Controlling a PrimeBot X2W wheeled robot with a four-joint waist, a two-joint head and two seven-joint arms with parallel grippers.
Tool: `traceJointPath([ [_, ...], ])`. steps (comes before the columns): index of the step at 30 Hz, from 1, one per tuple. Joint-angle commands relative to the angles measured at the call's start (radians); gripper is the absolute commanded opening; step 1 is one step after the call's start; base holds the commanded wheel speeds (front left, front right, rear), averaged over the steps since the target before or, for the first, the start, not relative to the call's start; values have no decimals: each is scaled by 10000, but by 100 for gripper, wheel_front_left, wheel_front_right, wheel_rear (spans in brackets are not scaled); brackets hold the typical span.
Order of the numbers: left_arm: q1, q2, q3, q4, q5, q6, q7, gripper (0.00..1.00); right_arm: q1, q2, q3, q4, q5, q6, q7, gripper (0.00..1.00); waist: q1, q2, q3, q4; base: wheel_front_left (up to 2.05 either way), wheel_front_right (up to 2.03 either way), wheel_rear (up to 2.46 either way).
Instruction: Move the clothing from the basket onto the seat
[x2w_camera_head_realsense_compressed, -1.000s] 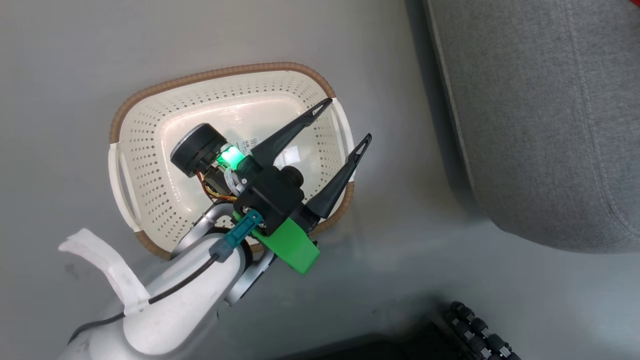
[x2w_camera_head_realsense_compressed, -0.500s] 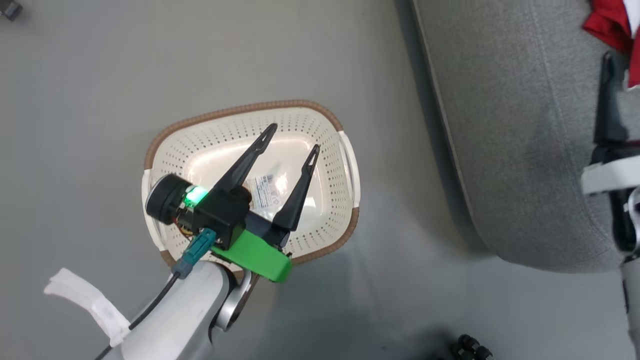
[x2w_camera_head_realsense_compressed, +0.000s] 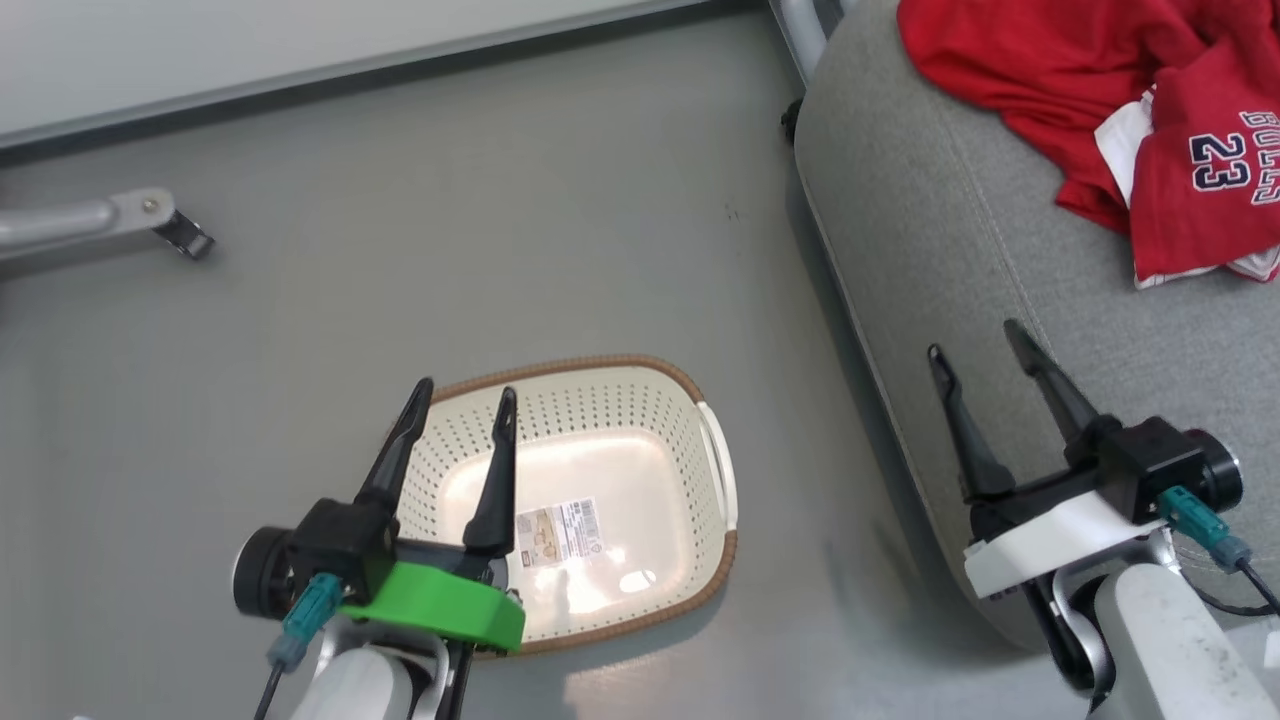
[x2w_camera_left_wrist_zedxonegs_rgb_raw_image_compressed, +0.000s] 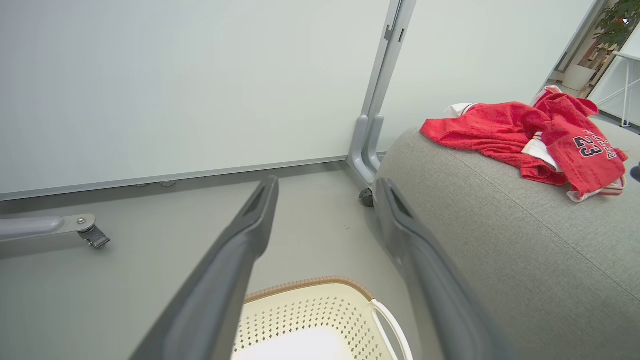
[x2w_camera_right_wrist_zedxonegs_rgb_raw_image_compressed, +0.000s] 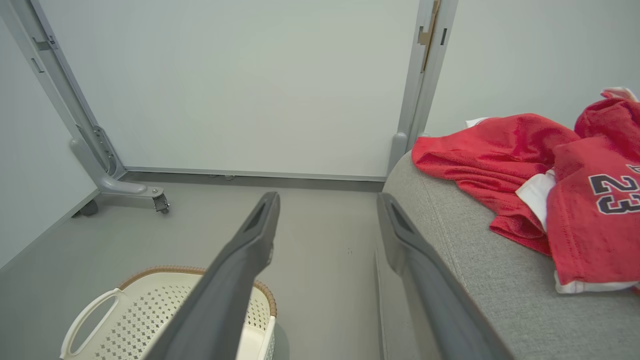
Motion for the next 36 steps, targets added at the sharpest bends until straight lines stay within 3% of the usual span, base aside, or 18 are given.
traceJointPath([
  [1, 493, -124, 302, -18, 189, -59, -25, 100, 291, 48, 107, 53, -74, -11, -4, 100, 1, 0, -1560, 854, 0, 0, 0],
  [15, 3252, -1148, 3267, -624, 1705, -730, -17, 100, 1811, 815, 254, -52, -411, -11, -4, 100, 1, 0, -3139, 1336, 0, 0, 0],
  [25, 4251, -1436, 3915, -835, 2471, -1245, -16, 100, 2874, 1122, -153, 96, -534, -11, -4, 100, 1, 0, -3557, 1267, 0, 0, 0],
  [36, 4495, -1482, 3962, -837, 2462, -1198, -16, 100, 3076, 1221, -79, 152, -502, -11, -4, 100, 1, 0, -3614, 1195, 0, 0, 0],
])
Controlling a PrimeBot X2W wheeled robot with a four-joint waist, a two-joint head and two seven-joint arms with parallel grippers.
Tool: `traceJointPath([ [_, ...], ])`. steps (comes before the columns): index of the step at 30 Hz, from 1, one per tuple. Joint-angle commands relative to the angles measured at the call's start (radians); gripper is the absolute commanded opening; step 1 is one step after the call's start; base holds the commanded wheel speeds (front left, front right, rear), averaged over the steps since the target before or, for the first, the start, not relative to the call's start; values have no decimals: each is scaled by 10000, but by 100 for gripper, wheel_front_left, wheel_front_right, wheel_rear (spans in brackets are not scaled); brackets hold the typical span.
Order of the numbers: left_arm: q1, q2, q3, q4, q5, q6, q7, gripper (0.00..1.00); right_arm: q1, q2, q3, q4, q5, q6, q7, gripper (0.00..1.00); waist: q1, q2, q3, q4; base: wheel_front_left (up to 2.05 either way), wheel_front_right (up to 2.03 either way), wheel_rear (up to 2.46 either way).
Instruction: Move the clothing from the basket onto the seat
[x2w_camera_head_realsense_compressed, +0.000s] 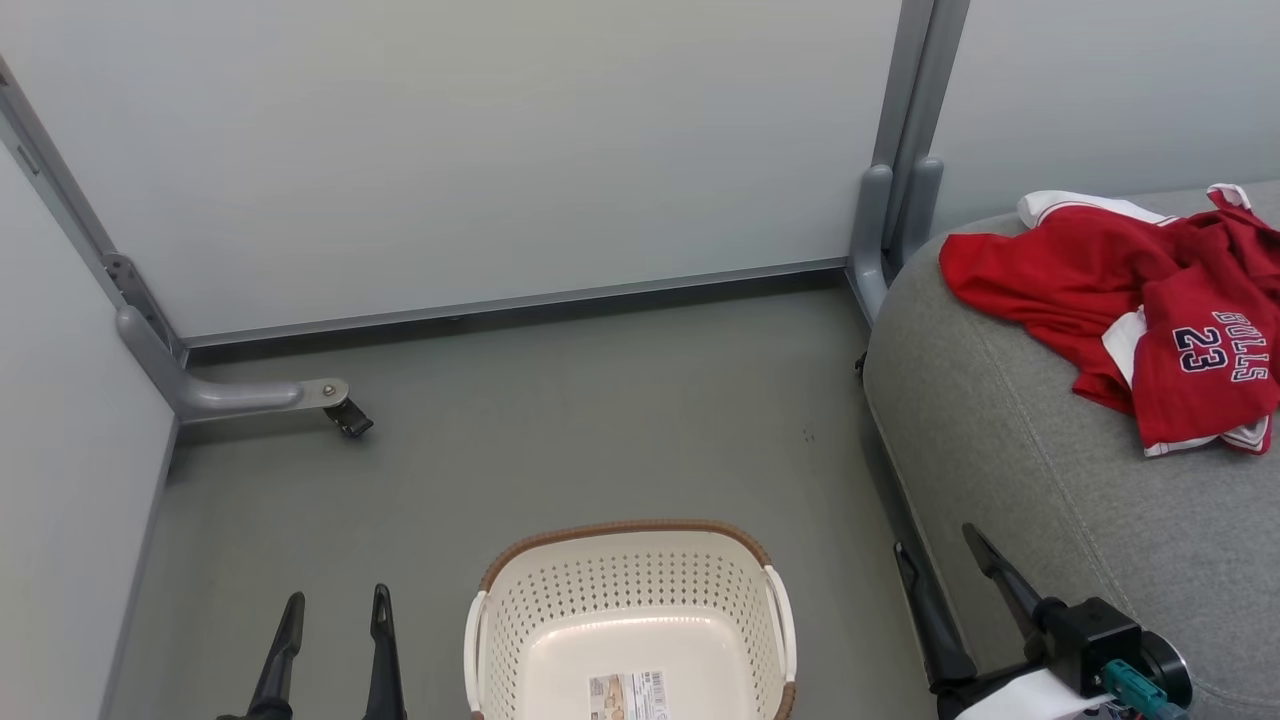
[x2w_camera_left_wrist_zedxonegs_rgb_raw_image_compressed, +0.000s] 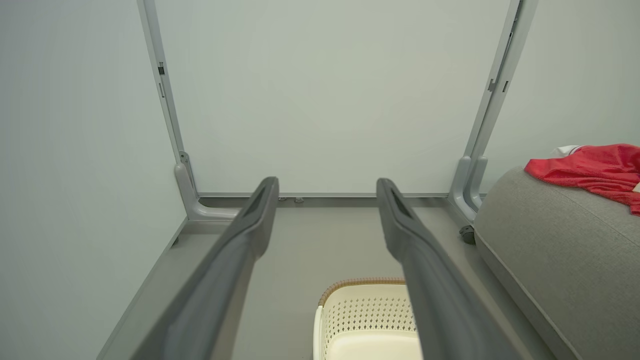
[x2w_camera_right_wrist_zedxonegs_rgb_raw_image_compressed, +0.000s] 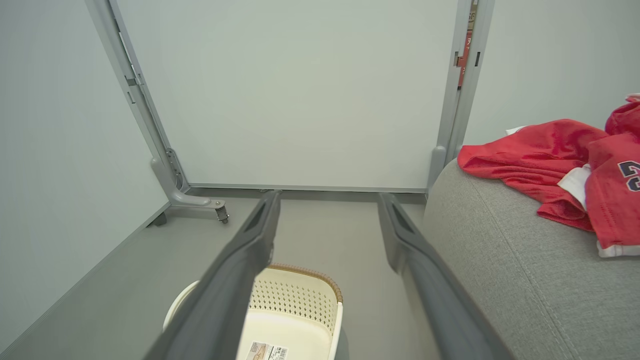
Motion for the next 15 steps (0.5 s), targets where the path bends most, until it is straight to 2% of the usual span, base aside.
traceJointPath([
  [1, 137, -12, -37, 10, 88, 27, -2, 100, 176, -7, -27, 16, 55, -11, -4, 100, 1, 0, -16, 19, 0, 0, 0],
  [2, 147, -13, -53, 32, 160, 39, -2, 100, 206, -6, -44, 23, 60, -11, -4, 100, 1, 0, -34, 36, 0, 0, 0],
  [3, 4, 0, -53, 39, 96, 2, 0, 0, 28, 10, -30, 10, 9, 0, 0, 0, 1, 0, -27, 28, 0, 0, 0],
  [6, 5, -6, -80, 237, -62, -11, 9, 0, 96, 30, -8, 174, 131, 2, 10, 0, 1, 0, -23, 28, 0, 0, 0],
  [15, -418, 98, 49, 423, -1978, -133, 382, 0, -152, -51, -203, 259, 2041, 1, 396, 0, 1, 0, 38, 27, 0, 0, 0],
])
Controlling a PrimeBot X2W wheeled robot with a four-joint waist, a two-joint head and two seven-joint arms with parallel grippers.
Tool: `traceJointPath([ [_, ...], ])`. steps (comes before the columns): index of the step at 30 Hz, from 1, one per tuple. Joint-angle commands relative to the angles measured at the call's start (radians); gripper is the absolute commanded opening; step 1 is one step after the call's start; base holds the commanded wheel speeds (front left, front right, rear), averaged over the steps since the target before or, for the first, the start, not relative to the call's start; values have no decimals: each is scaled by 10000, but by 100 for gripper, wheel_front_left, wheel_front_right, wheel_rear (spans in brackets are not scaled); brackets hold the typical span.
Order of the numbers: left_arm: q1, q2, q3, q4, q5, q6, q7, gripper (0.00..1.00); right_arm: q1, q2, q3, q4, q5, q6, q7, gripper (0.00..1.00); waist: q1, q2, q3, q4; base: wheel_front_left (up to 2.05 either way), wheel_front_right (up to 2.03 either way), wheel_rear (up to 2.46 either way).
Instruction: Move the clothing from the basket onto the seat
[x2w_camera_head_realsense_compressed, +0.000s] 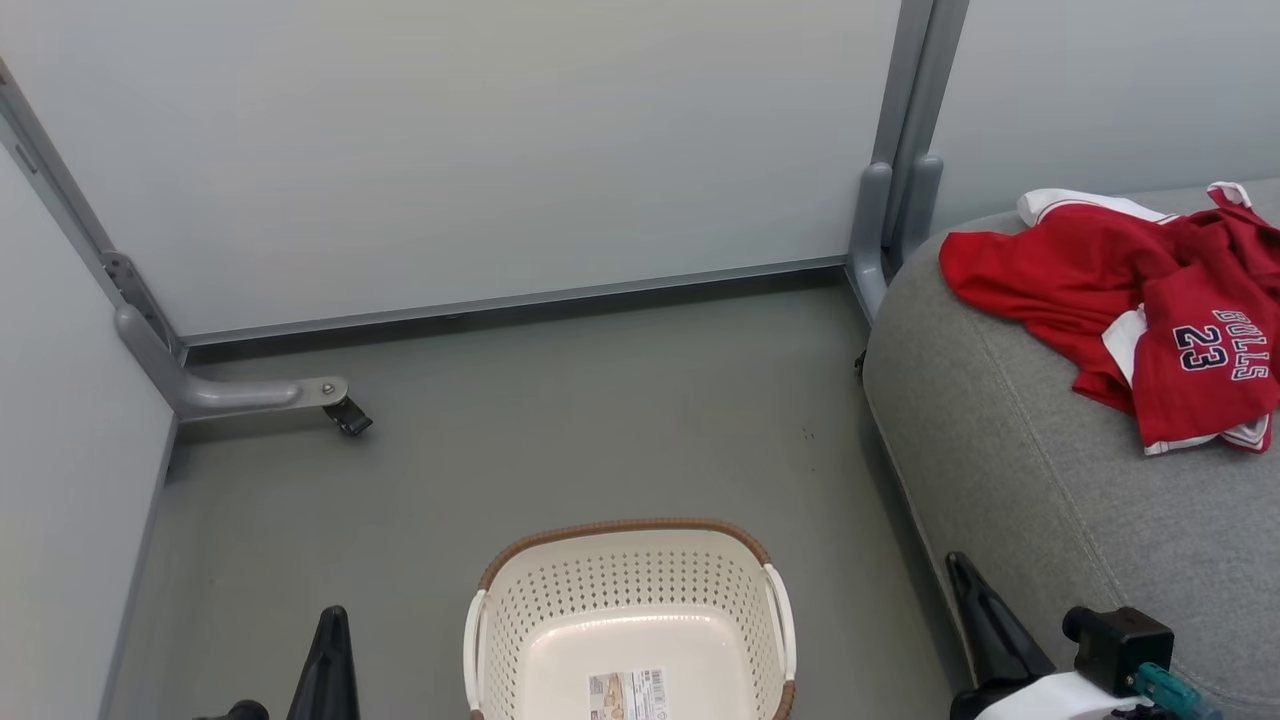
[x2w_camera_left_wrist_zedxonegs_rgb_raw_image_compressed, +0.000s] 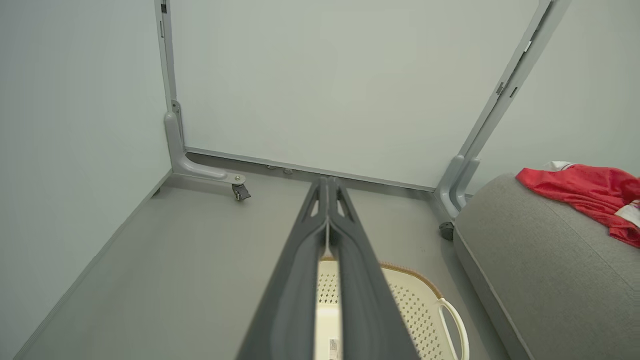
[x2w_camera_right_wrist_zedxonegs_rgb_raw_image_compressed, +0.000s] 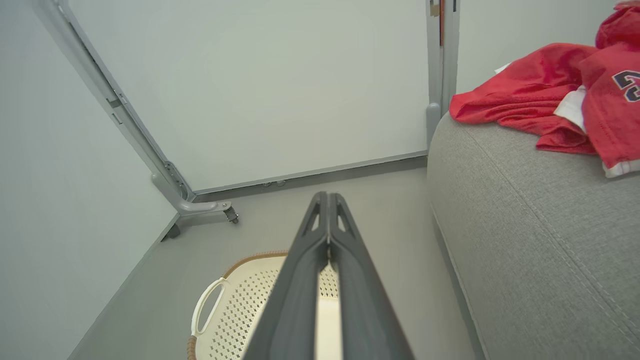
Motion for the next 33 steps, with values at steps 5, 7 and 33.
traceJointPath([
  [5, -570, 133, 107, 44, -1257, -147, 221, 0, -425, -110, -161, -59, 1243, -1, 231, 0, 1, 0, 36, 0, 0, 0, 0],
  [7, -662, 150, 132, 102, -1622, -180, 293, 0, -473, -123, -200, -37, 1603, -2, 305, 0, 1, 0, 49, 0, 0, 0, 0],
  [33, -1640, 294, 458, 691, -5618, -550, 1151, 0, -1011, -215, -689, 185, 5589, -4, 1189, 0, 1, 0, 221, -2, 0, 0, 0],
])
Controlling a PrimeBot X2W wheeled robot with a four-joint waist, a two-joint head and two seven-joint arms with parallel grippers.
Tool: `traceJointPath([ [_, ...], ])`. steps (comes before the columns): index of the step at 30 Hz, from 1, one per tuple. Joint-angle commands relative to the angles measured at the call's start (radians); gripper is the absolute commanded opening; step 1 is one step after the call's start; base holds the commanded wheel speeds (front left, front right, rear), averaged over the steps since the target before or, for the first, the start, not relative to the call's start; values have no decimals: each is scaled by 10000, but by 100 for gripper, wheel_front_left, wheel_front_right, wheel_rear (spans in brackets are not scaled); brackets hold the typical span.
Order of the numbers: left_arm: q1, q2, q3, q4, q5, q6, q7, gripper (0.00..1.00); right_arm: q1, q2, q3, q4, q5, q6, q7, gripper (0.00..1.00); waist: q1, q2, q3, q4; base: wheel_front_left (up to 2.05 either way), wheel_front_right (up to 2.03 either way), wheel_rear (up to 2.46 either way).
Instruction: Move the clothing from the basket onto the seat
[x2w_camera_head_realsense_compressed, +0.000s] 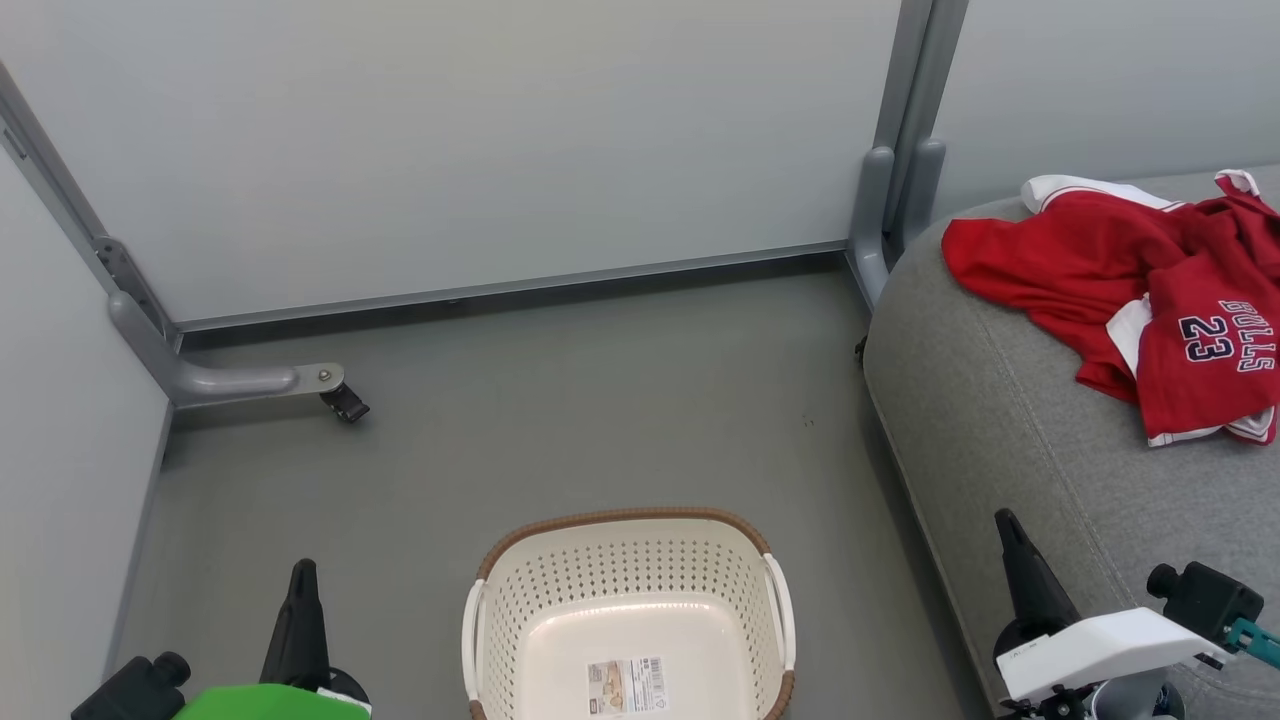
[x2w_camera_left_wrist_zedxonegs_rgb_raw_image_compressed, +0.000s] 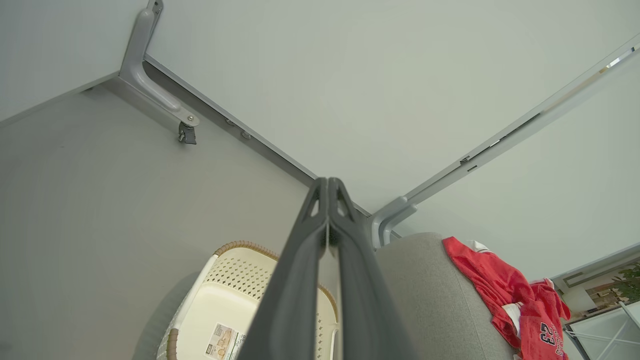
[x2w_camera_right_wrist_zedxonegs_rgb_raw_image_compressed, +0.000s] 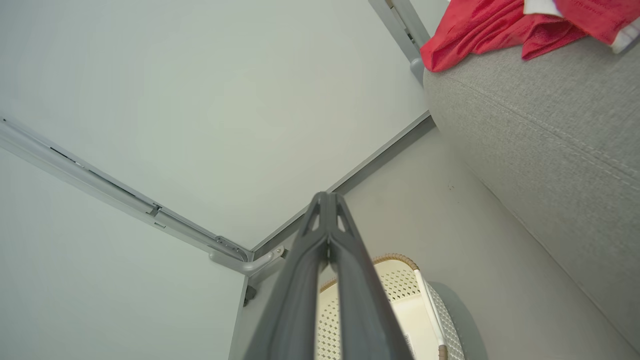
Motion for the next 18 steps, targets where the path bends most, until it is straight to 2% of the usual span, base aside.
traceJointPath([
  [1, -366, 86, 78, -57, -387, -91, 75, 0, -266, -66, -87, -68, 390, -2, 85, 0, 0, 0, 12, 0, 0, 0, 0],
  [18, -836, 126, 291, 196, -2383, -261, 555, 0, -554, -83, -378, 46, 2388, -4, 568, 0, 0, 0, 124, -2, 0, 0, 0],
])
